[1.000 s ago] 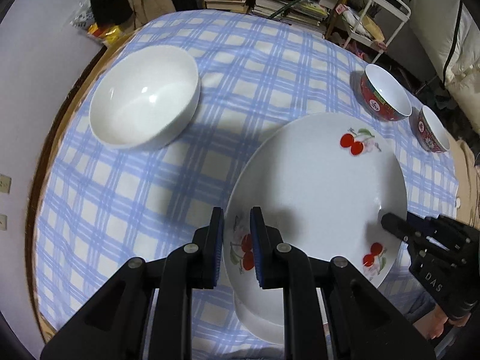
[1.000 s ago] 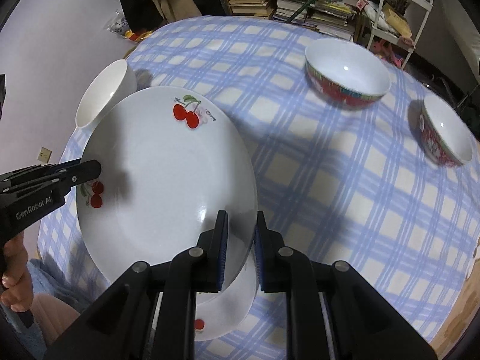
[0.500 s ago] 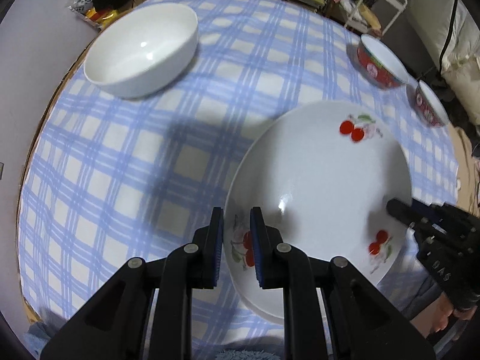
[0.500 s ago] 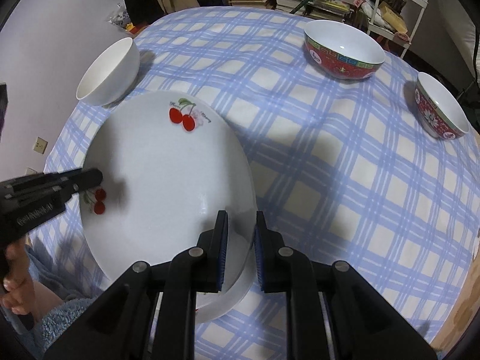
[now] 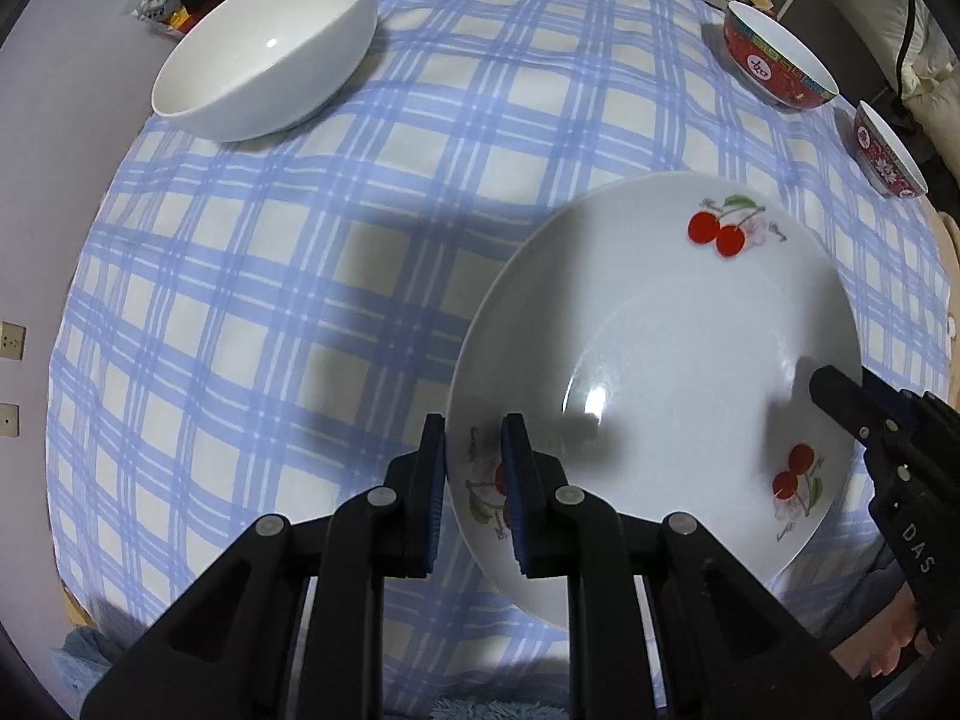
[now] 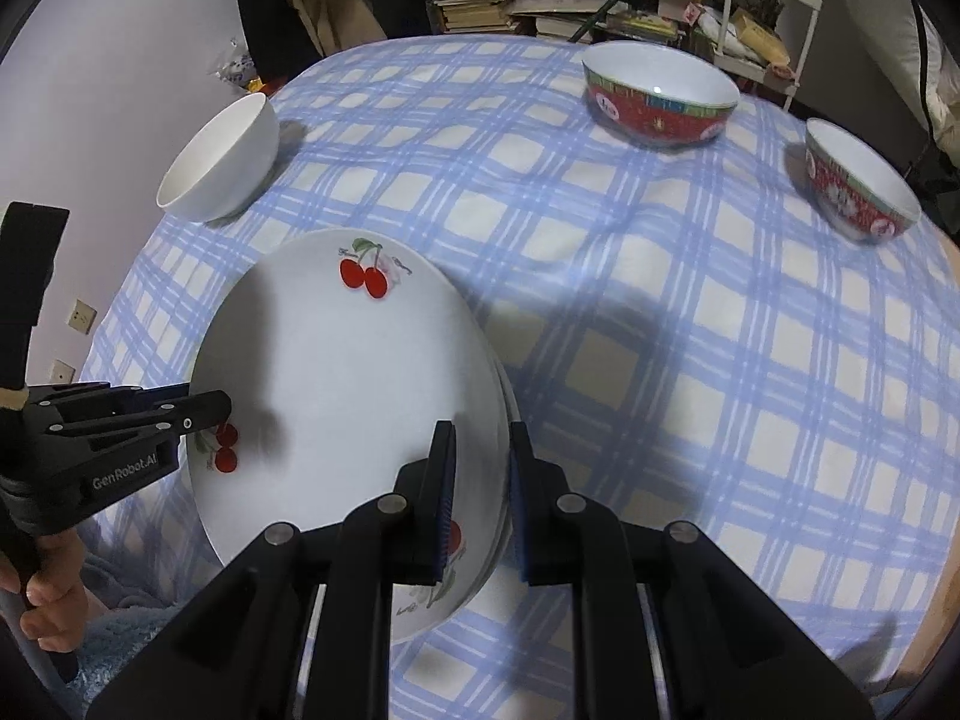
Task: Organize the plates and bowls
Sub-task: 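Carry the cherry plate and lower it onto the other cherry plate, then open both tools and release the stacked cherry plate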
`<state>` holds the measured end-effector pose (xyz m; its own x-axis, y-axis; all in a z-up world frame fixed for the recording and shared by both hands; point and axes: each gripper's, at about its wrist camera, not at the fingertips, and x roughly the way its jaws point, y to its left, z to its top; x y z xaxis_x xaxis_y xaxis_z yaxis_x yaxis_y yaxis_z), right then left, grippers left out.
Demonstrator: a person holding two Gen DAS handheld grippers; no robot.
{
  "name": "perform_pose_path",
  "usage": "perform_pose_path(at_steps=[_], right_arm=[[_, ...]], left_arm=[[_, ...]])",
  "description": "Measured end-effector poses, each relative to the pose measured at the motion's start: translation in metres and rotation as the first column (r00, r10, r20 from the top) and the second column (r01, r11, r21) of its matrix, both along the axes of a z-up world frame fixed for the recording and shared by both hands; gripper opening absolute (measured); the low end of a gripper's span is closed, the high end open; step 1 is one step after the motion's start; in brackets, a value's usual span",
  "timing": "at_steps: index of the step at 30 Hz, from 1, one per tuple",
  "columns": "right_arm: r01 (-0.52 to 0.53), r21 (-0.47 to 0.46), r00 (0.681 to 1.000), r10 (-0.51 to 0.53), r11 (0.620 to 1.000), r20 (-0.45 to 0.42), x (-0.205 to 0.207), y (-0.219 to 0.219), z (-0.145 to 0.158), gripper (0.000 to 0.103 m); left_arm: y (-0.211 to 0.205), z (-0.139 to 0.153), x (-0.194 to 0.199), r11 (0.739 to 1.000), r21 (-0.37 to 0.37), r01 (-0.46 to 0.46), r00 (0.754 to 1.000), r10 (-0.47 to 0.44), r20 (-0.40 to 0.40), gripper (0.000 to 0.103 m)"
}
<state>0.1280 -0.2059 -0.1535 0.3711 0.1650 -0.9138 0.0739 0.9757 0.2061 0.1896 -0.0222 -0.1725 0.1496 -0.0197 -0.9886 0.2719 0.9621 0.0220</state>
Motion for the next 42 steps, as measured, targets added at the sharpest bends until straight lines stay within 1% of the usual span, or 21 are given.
perform_pose_path(at_steps=[4, 11, 14, 19, 26, 32, 38, 42], right_arm=[[-0.009, -0.007, 1.000, 0.009, 1.000, 0.028, -0.003, 0.001, 0.000, 0.018], [0.017, 0.038, 0.999, -0.019, 0.999, 0.047, -0.008, -0.007, -0.003, 0.018], [0.030, 0.054, 0.998, -0.033, 0.998, 0.045, -0.010, -0.011, -0.003, 0.018], [0.041, 0.075, 0.998, -0.044, 0.996, 0.041, -0.010, -0.013, -0.004, 0.018], [0.047, 0.080, 0.998, -0.051, 0.996, 0.039, -0.010, -0.013, -0.004, 0.018], [0.069, 0.114, 0.997, -0.072, 0.991, 0.024, -0.011, -0.018, -0.006, 0.018], [0.064, 0.096, 0.998, -0.066, 0.993, 0.022, -0.011, -0.015, -0.006, 0.018], [0.068, 0.102, 0.997, -0.070, 0.993, 0.022, -0.011, -0.016, -0.005, 0.018]], left_arm=[[-0.003, -0.001, 0.000, 0.999, 0.034, 0.016, 1.000, -0.017, 0.015, 0.018], [-0.005, -0.001, -0.006, 0.999, 0.036, 0.021, 0.999, -0.022, 0.026, 0.018], [-0.006, -0.003, -0.009, 0.999, 0.031, 0.020, 0.999, -0.021, 0.028, 0.018], [-0.002, 0.003, -0.006, 1.000, 0.015, 0.014, 1.000, -0.014, 0.019, 0.018], [0.001, 0.002, -0.002, 1.000, 0.011, 0.011, 1.000, -0.011, 0.018, 0.018], [0.004, 0.005, -0.002, 1.000, 0.023, 0.009, 1.000, -0.009, 0.030, 0.019], [0.006, 0.012, -0.006, 0.999, 0.042, 0.013, 0.998, -0.015, 0.053, 0.019], [0.008, 0.016, -0.005, 0.999, 0.037, 0.009, 0.998, -0.011, 0.063, 0.019]])
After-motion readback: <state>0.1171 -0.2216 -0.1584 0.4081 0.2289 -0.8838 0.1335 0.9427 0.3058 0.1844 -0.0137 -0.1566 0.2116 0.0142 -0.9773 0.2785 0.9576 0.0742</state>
